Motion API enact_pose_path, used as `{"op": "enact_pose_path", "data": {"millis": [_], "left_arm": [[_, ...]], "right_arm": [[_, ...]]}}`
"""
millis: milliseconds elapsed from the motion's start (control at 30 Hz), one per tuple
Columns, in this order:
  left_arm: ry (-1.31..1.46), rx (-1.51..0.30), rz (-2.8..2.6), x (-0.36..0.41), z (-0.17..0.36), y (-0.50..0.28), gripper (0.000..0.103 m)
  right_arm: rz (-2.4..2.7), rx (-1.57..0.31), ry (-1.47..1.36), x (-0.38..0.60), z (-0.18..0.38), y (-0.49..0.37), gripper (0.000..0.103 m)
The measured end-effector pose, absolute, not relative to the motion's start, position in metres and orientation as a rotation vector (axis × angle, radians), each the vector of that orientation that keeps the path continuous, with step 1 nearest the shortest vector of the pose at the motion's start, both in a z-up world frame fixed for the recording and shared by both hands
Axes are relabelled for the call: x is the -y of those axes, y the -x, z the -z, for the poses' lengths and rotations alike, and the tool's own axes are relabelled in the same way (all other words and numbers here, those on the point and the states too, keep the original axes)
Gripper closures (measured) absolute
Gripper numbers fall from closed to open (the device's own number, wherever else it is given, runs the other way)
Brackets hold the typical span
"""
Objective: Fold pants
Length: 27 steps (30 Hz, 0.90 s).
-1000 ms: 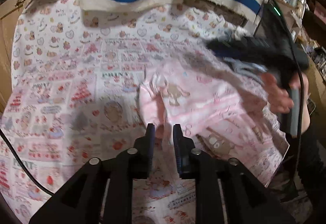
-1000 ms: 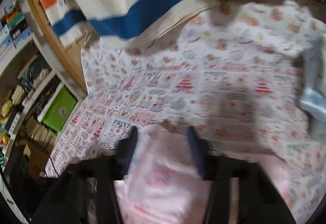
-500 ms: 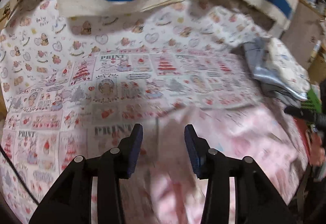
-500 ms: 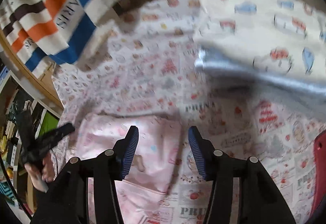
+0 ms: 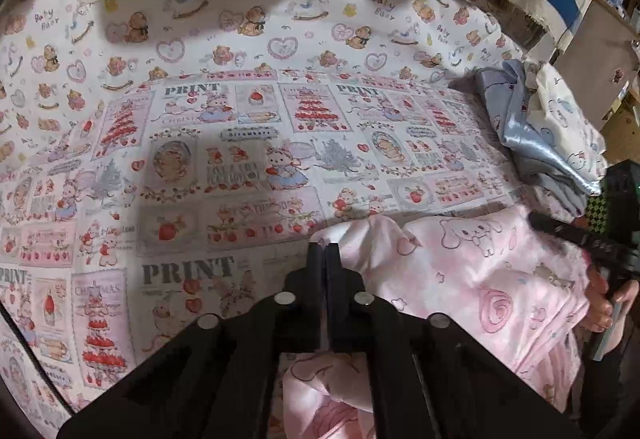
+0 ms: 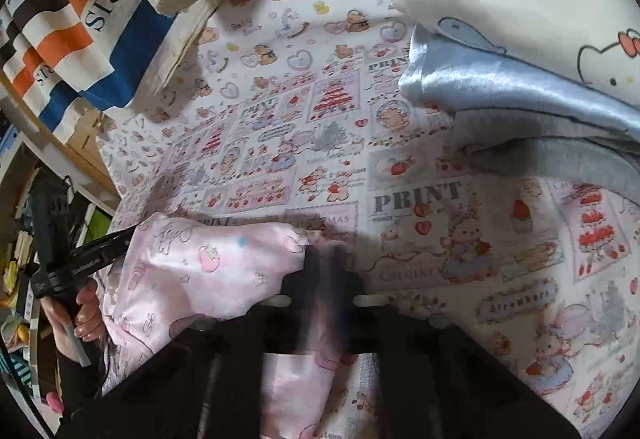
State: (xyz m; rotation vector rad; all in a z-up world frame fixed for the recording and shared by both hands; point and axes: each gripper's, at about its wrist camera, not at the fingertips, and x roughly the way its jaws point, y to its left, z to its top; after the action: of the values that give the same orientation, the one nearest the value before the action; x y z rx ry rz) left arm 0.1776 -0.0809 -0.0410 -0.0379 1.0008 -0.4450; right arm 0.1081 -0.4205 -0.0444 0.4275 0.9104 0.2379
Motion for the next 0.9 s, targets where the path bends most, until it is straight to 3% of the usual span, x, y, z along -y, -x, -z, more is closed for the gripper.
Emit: {"op": "enact_pose_path", "data": {"millis": [267,600,667,767,900], "left_arm": [[0.017,-0.894,0.401,0.086,0.019,-0.188,0.102],[-0.057,-0.902,0.347,0.089,0.036,-0.192,0.101],[-0.066,-0.87,0.359,0.086,0.027,-0.181,0.1],[-0.086,-0.814,0.373,0.081,0.009,-0.151,0.09],[-0.071,-0.787,0.412,0.078,-0.003,-0.102,0.088]], "right_arm": [[-0.165,-0.839,-0.355,0.421,0.025,-0.111,0.101],[-0.116,-0.864,-0.291,0.422,0.037,-0.115,0.1],[-0.137,-0.839,-0.286,0.427,0.025,-0.103,0.095],[-0.183,-0.797,-0.309,0.433,0.006,-0.074,0.081],[-0.225,-0.767,-0.315,0.43,-0.007,-0.035,0.081]]}}
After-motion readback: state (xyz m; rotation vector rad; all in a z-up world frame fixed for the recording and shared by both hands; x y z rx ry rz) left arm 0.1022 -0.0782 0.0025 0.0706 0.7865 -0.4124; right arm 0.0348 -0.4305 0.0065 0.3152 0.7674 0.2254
